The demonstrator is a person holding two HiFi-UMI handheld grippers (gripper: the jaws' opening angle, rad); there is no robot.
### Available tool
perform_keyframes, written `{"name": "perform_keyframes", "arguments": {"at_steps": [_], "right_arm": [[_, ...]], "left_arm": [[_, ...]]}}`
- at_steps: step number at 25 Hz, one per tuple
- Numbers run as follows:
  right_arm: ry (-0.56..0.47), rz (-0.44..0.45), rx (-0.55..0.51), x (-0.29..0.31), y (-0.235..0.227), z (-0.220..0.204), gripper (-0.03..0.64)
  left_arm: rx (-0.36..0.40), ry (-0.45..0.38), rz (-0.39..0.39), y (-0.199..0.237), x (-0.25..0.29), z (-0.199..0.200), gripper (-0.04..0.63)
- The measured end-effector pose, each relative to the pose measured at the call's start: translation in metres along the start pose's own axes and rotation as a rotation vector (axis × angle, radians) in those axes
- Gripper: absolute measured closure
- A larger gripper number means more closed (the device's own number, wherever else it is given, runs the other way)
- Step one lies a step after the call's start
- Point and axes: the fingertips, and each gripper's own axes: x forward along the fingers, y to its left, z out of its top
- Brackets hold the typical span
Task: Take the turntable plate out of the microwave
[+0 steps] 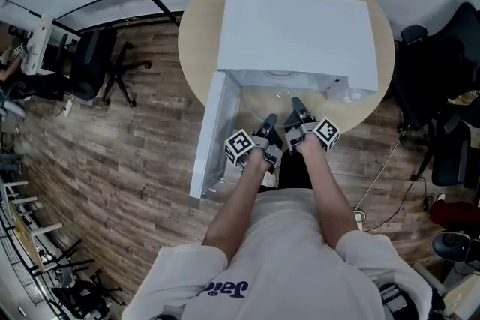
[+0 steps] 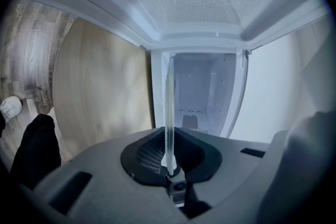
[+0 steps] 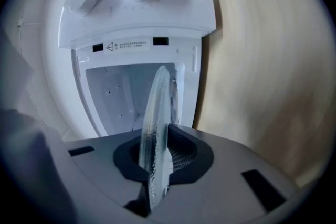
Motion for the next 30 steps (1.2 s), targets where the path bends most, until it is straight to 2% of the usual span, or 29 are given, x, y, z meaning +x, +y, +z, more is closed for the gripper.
{"name": "perform_keyframes", "arguments": {"at_steps": [2, 7, 14, 15, 16, 17, 23, 26, 30], "right_arm": [[-0.016, 0.006, -0.004, -0.01, 0.002, -0.001, 0.591], [-0.034, 0.091, 0.003, -0.024, 0.02, -0.004, 0.591], [-0.023, 0.129, -0.011, -0.05, 0.038, -0.017, 0.589], [-0.021, 0.134, -0.009, -0.055, 0.04, -0.02, 0.589], [-0.019, 0.139, -0.007, -0.06, 0.041, -0.023, 0.589], [-0.015, 0.143, -0.004, -0.065, 0.043, -0.027, 0.589], [-0.004, 0.163, 0.007, -0.093, 0.058, -0.05, 0.588], [-0.016, 0.161, 0.007, -0.105, 0.065, -0.054, 0.588], [-0.027, 0.155, -0.007, -0.117, 0.076, -0.058, 0.588]], "left_arm": [[0.02, 0.005, -0.026, -0.002, -0.005, -0.005, 0.557], [0.08, 0.033, -0.106, -0.018, -0.016, -0.013, 0.557], [0.138, 0.054, -0.173, -0.038, -0.027, -0.019, 0.554], [0.144, 0.057, -0.18, -0.04, -0.028, -0.019, 0.536], [0.146, 0.061, -0.184, -0.042, -0.029, -0.019, 0.486], [0.145, 0.065, -0.187, -0.042, -0.031, -0.02, 0.449], [0.072, 0.042, -0.209, -0.048, -0.046, -0.017, 0.447], [0.052, 0.038, -0.224, -0.053, -0.054, -0.021, 0.489], [0.065, 0.058, -0.232, -0.063, -0.063, -0.031, 0.529]]}}
